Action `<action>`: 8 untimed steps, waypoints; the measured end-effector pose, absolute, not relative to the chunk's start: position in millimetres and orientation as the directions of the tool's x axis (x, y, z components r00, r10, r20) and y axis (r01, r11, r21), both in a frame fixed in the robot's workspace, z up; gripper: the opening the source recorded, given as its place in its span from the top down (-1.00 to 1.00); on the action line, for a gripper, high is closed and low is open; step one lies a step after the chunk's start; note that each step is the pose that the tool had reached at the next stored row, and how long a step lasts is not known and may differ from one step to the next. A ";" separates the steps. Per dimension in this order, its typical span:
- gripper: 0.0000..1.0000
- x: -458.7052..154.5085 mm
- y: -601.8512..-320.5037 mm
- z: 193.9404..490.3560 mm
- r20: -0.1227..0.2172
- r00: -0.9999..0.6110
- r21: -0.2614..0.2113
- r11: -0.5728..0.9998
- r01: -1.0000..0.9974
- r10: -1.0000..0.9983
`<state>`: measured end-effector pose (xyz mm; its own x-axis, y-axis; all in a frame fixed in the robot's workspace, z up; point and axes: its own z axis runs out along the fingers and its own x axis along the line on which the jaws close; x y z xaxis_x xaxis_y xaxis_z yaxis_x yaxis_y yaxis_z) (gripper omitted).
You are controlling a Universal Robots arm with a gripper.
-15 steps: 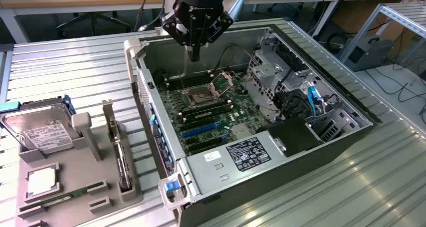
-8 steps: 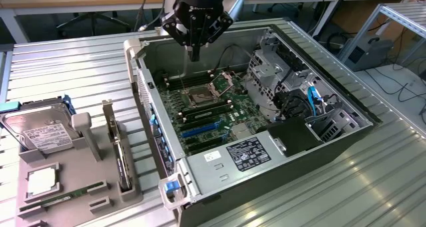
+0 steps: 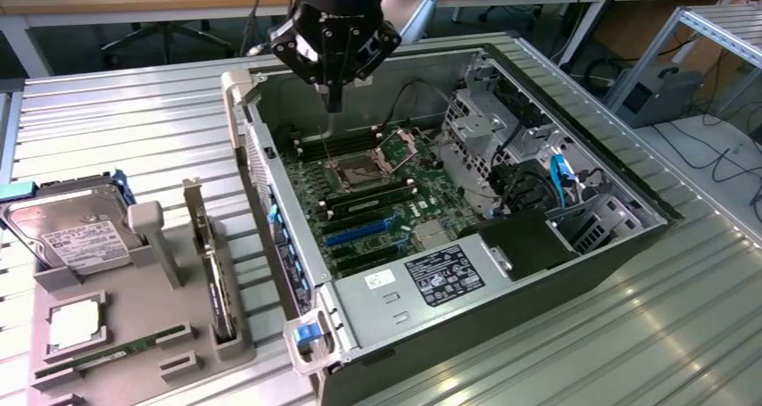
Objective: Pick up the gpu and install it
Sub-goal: 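Reach for the gpu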
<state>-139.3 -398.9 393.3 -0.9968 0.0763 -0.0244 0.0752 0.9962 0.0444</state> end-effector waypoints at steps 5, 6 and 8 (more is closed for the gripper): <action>0.79 -162.9 -398.9 393.3 -0.024 -0.997 0.044 0.996 0.075 0.076; 0.79 -166.0 -398.9 393.3 -0.024 -0.997 0.044 0.996 0.075 0.076; 0.79 -174.6 -398.9 393.3 -0.024 -0.997 0.044 0.996 0.075 0.076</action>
<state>-174.6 -398.9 393.3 -0.9968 0.0762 -0.0244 0.0751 0.9962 0.0444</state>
